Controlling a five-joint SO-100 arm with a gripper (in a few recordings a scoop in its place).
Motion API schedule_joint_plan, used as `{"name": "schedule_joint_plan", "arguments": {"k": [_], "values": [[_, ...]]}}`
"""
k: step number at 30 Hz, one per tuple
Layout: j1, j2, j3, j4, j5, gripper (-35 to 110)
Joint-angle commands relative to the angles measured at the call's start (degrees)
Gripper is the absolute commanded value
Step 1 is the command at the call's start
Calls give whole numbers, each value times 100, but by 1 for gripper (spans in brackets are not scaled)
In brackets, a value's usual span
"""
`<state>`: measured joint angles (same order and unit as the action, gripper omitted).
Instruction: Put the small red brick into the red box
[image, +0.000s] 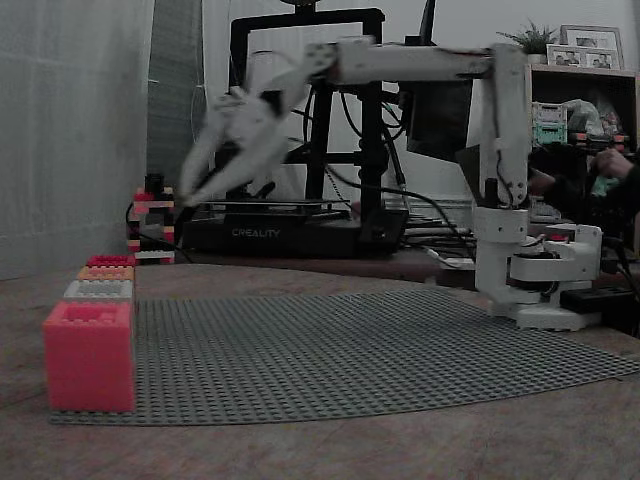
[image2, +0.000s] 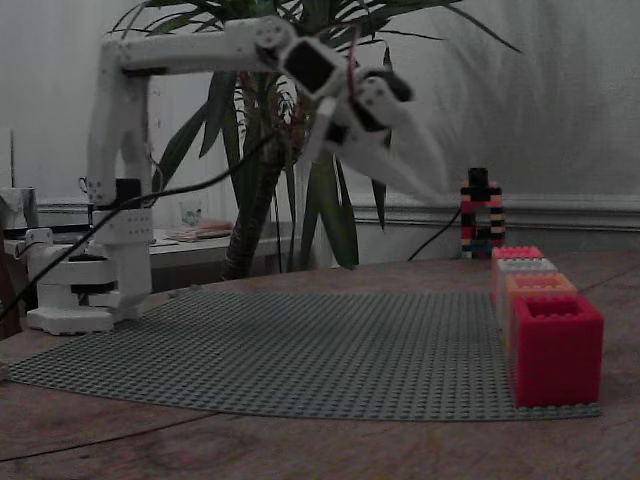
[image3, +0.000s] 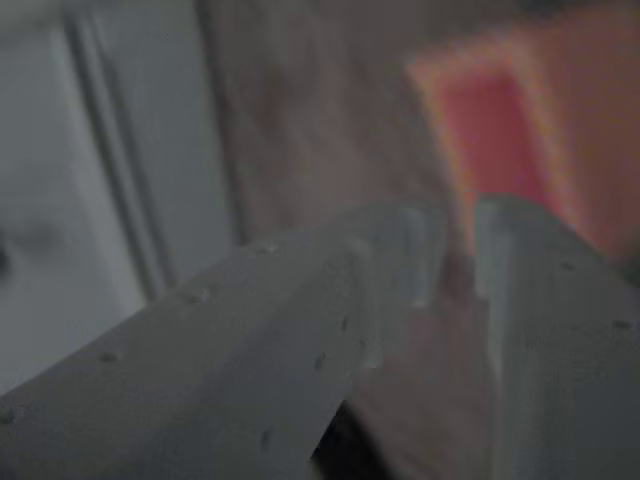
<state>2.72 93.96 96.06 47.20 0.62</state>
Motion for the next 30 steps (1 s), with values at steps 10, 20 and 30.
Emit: {"name": "schedule_joint_plan", "arguments": {"k": [10, 20, 30], "values": [[-422, 5476, 5563, 290, -554, 0], [-554, 7726, 6100, 2188, -149, 0], [-624, 9018, 6741, 3111, -132, 0]]}}
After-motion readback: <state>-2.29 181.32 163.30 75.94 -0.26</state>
